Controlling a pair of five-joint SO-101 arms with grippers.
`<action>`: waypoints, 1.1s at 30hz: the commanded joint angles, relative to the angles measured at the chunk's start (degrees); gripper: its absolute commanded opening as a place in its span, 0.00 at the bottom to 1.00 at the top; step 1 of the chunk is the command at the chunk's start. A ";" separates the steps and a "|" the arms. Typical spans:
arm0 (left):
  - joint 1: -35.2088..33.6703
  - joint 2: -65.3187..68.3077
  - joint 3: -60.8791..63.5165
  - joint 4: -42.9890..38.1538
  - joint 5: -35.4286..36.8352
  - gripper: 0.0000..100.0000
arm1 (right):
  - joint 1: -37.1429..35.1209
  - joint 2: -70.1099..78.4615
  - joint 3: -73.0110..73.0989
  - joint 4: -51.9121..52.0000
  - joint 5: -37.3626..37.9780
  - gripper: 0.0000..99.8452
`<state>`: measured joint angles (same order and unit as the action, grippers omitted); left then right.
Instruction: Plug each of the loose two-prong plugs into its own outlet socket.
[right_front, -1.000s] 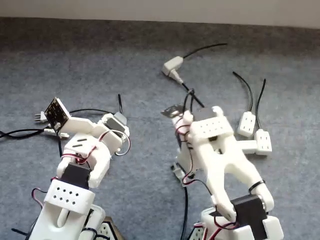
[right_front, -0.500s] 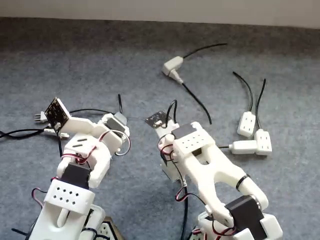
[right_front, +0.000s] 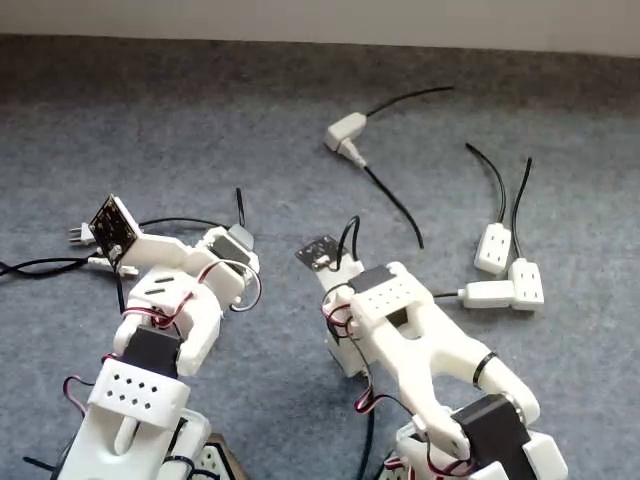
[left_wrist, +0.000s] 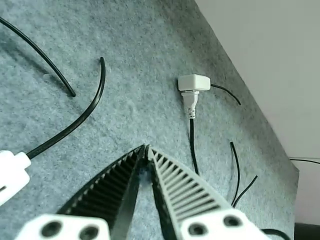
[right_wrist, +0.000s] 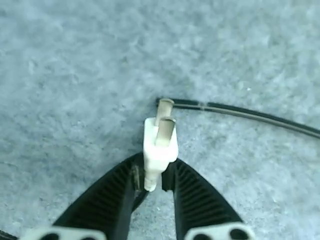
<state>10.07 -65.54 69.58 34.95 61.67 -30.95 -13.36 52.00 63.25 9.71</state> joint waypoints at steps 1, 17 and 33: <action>-0.84 0.22 -0.31 -0.09 -0.35 0.01 | 0.75 -1.45 2.68 -3.47 -0.26 0.03; -6.29 0.22 -0.31 -0.18 -0.09 0.01 | 1.01 11.03 -34.15 5.23 -11.43 0.03; -6.20 0.22 -0.31 -0.18 -0.09 0.01 | 8.48 48.40 -78.99 16.04 -37.19 0.03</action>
<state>4.26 -65.54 69.58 34.95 61.67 -25.58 35.08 -21.05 79.08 -23.52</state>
